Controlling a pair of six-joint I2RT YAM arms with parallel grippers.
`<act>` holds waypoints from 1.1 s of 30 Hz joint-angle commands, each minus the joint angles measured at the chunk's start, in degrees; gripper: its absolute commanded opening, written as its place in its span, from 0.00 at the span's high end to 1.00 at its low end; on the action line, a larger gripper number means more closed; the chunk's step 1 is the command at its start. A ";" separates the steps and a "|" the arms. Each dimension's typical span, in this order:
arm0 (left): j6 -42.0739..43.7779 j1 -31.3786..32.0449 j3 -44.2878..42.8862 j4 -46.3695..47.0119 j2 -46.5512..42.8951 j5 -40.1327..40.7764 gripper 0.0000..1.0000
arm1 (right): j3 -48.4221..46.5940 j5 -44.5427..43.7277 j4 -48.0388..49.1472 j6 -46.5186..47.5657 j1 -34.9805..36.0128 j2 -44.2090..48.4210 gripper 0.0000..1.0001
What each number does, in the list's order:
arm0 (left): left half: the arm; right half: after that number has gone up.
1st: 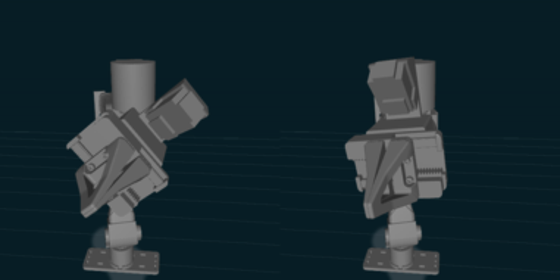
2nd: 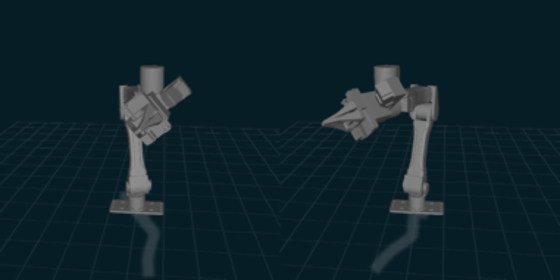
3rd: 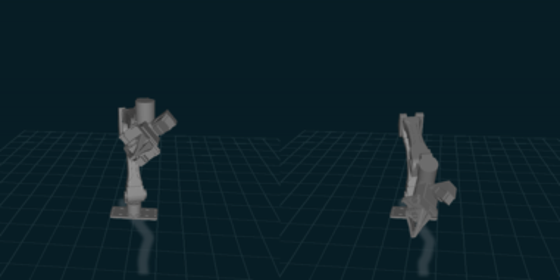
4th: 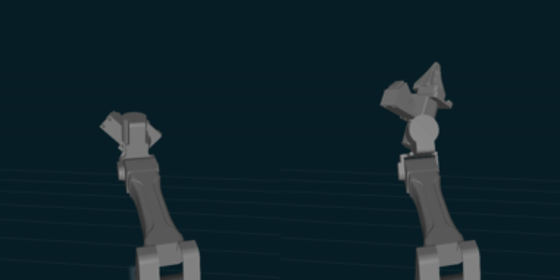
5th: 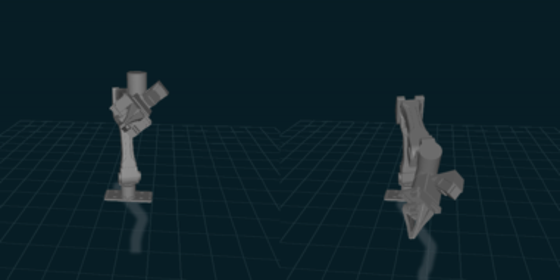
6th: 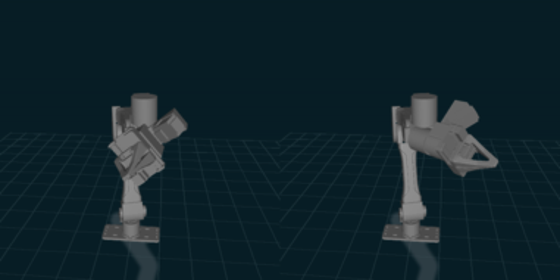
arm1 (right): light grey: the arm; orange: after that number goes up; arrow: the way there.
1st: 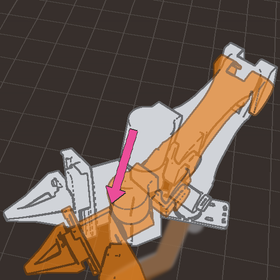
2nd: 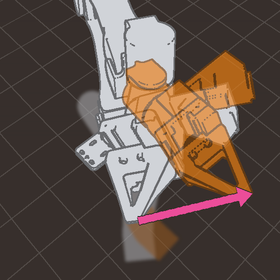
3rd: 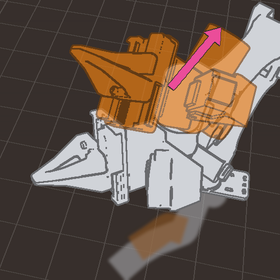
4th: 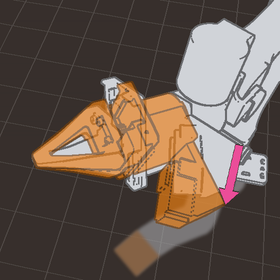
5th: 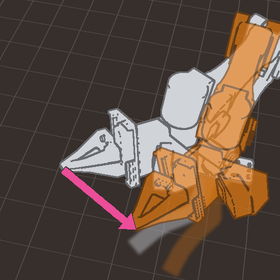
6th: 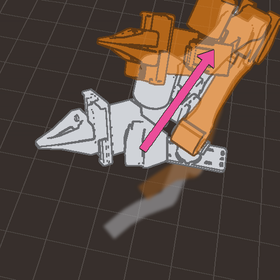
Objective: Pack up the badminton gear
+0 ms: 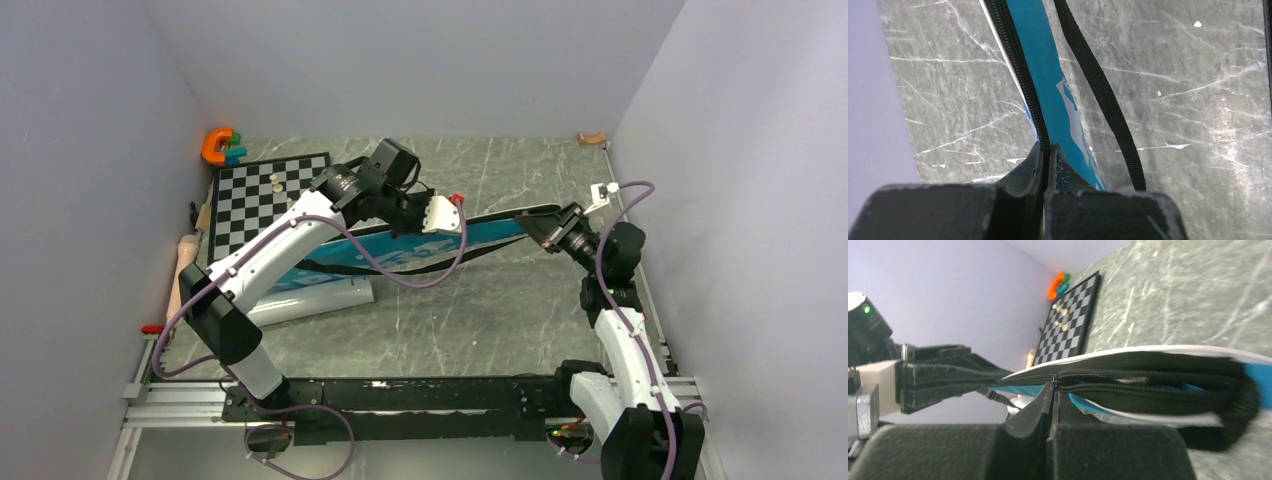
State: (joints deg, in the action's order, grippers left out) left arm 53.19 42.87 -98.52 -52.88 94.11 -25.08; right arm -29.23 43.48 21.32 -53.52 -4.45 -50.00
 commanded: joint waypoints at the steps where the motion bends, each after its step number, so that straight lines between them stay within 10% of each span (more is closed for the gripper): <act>1: 2.51 -0.02 0.53 -1.72 -4.43 2.98 1.00 | -3.80 -1.17 -5.86 0.95 -6.49 1.18 1.00; 16: 6.53 1.06 5.03 -2.36 -5.82 10.41 1.00 | -11.46 -10.87 -30.31 7.75 -16.84 -0.57 1.00; 33: 9.33 0.67 13.74 0.85 -10.95 17.12 1.00 | -15.62 -9.52 -34.29 8.94 -19.57 -5.86 1.00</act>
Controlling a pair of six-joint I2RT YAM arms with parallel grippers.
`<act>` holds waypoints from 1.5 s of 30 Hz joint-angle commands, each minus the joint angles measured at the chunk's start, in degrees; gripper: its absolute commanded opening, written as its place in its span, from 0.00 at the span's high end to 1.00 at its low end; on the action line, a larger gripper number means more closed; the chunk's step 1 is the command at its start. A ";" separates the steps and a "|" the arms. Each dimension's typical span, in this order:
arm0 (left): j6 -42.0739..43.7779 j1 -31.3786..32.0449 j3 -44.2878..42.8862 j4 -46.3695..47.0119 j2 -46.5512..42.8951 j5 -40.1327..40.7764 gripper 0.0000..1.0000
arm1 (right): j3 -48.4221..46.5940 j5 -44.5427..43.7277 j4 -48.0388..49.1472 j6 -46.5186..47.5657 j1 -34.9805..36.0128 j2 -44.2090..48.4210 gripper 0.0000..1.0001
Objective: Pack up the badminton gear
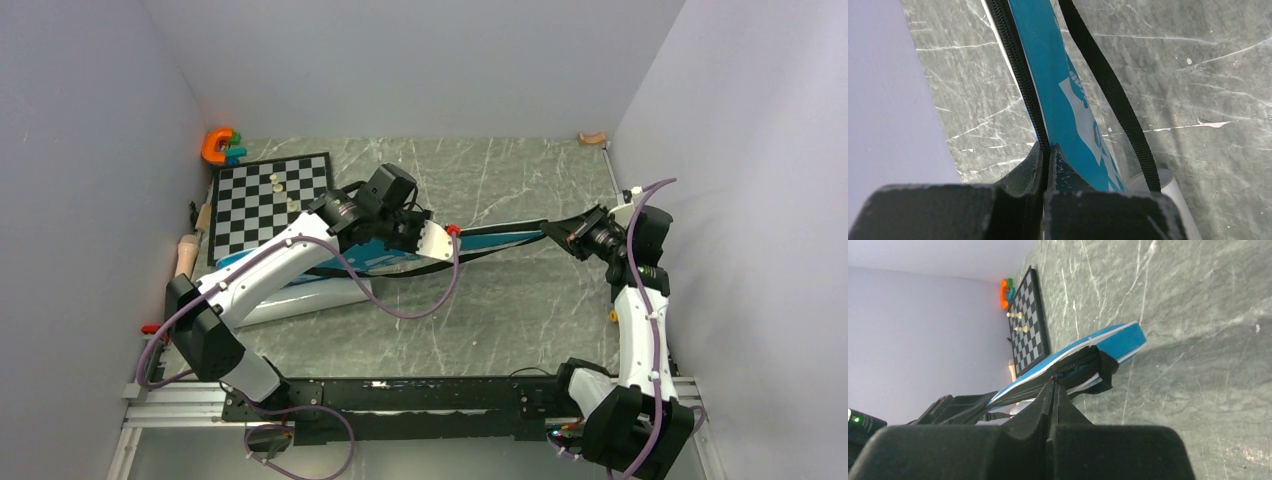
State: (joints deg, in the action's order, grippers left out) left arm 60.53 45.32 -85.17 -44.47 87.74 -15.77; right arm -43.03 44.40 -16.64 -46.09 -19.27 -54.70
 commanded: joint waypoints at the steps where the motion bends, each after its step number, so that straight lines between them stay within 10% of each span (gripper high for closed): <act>1: 2.27 -1.77 0.41 -7.64 -4.60 8.12 1.00 | -1.92 -10.60 3.45 1.60 -5.04 -1.34 1.00; 15: 3.67 -1.79 -2.07 -9.49 -4.34 7.11 1.00 | -1.33 -22.61 -2.42 4.04 -6.59 -2.19 1.00; 21: 4.62 -0.99 -7.39 -10.71 -0.91 6.23 1.00 | -4.42 -25.89 -7.13 3.99 -6.71 -2.11 0.57; 34: 8.32 5.61 -23.95 -17.06 15.97 1.22 1.00 | -8.82 -22.47 -5.25 3.25 -4.78 3.16 0.49; 45: 11.74 9.46 -28.51 -18.51 22.32 -2.86 1.00 | -2.18 -26.68 4.24 1.76 16.14 -4.38 0.49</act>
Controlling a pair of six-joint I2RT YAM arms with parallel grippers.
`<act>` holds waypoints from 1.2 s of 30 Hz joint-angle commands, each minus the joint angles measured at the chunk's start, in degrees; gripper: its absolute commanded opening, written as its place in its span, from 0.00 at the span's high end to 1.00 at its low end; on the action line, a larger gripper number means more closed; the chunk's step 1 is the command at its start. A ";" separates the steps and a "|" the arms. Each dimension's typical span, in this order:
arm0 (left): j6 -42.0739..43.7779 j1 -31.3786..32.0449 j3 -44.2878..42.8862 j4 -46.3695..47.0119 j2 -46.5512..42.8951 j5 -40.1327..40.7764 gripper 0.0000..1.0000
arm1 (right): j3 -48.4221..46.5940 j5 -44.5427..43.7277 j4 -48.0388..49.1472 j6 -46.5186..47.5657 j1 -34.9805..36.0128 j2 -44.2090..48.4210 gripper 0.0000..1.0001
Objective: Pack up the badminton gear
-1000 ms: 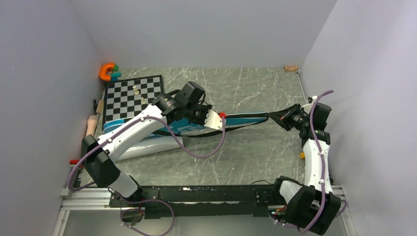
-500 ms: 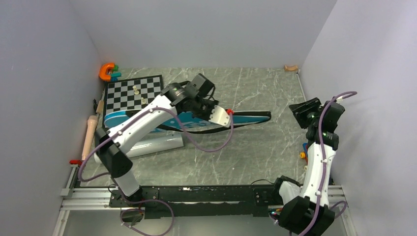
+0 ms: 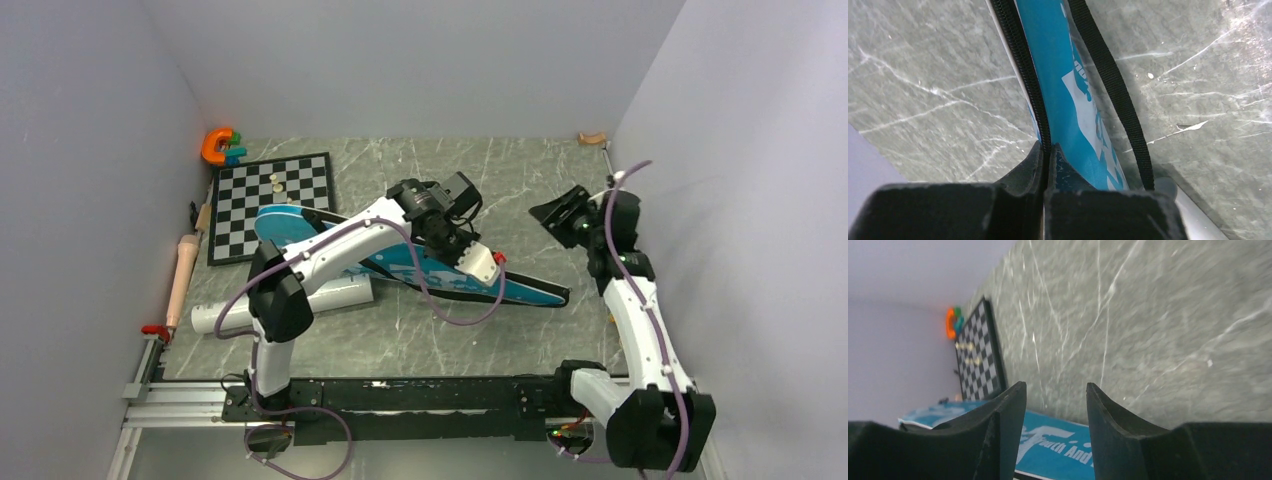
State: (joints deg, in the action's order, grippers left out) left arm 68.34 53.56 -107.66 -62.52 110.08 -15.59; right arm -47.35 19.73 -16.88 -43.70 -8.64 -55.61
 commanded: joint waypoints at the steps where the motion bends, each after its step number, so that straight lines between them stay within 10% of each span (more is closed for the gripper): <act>1: 4.64 1.53 -6.75 -1.06 0.30 -3.33 1.00 | 3.18 -1.83 5.39 -0.82 6.35 -4.06 0.49; 12: 14.88 4.10 -10.40 -1.96 2.90 -13.38 1.00 | 8.91 -1.26 5.97 -1.41 7.89 -4.60 0.52; 25: 4.50 1.96 -7.72 10.63 5.19 -12.23 0.82 | 14.06 -2.47 5.44 -1.05 8.38 -3.87 0.59; 26: 2.17 1.87 -7.14 12.61 4.65 -10.83 0.75 | 13.78 -3.11 5.07 -0.57 8.41 -4.30 0.59; 28: -1.56 1.42 -5.54 16.27 3.13 -7.72 0.12 | 12.89 -4.71 4.37 0.24 8.43 -5.15 0.59; 29: -2.61 0.97 -4.94 17.24 2.39 -7.02 0.02 | 12.39 -5.62 4.02 0.66 8.39 -5.44 0.58; 36: -14.03 -4.49 -5.55 18.42 -4.19 -5.15 0.01 | 7.91 -11.14 1.88 3.82 8.39 -7.26 0.57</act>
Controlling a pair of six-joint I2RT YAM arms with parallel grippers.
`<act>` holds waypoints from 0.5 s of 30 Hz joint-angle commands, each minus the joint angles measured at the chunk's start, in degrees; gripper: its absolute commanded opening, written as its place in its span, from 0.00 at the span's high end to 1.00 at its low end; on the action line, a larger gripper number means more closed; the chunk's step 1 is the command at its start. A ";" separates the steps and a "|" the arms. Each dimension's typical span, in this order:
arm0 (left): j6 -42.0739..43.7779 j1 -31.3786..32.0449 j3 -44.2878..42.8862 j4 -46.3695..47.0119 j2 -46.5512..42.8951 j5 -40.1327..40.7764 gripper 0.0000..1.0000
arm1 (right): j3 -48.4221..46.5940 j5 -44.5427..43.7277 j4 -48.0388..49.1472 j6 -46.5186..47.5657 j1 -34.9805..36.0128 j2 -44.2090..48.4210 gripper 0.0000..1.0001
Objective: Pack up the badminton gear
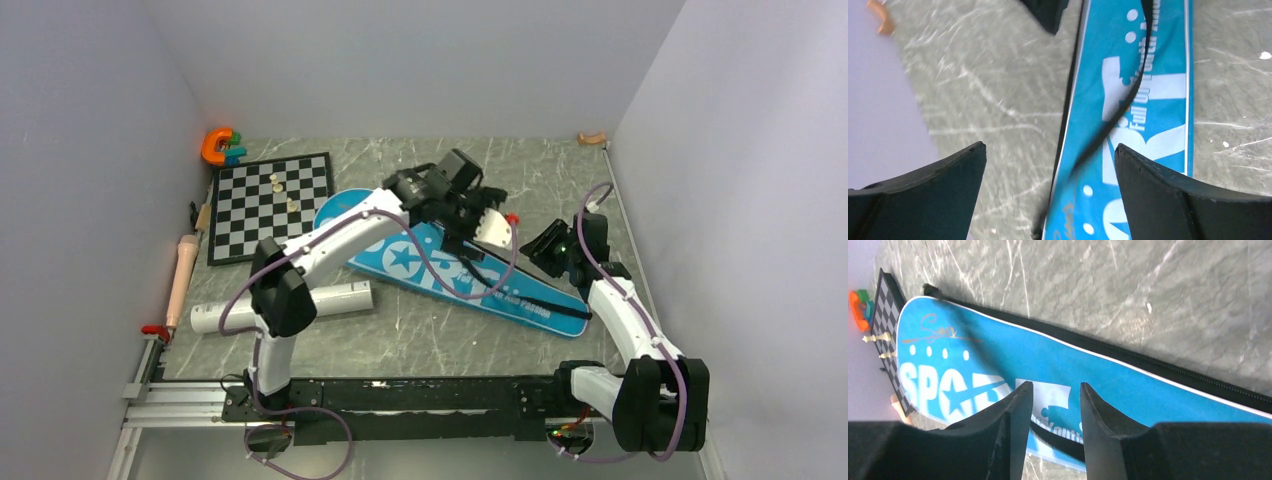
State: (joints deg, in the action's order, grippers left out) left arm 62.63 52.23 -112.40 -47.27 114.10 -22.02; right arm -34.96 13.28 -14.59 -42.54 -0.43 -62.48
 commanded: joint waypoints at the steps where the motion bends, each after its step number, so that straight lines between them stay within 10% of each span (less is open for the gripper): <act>1: -9.12 -3.92 0.00 2.87 -9.87 2.20 0.01 | -4.83 -5.42 -0.69 2.95 0.21 -0.70 0.57; 15: -4.43 -23.70 39.21 -8.07 -33.62 11.19 0.01 | -8.33 -5.24 -0.53 3.70 0.19 -2.80 0.54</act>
State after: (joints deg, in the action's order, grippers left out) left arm 54.02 32.25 -83.11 -47.68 82.15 -13.61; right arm -41.43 7.42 -16.45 -39.42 -0.38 -64.73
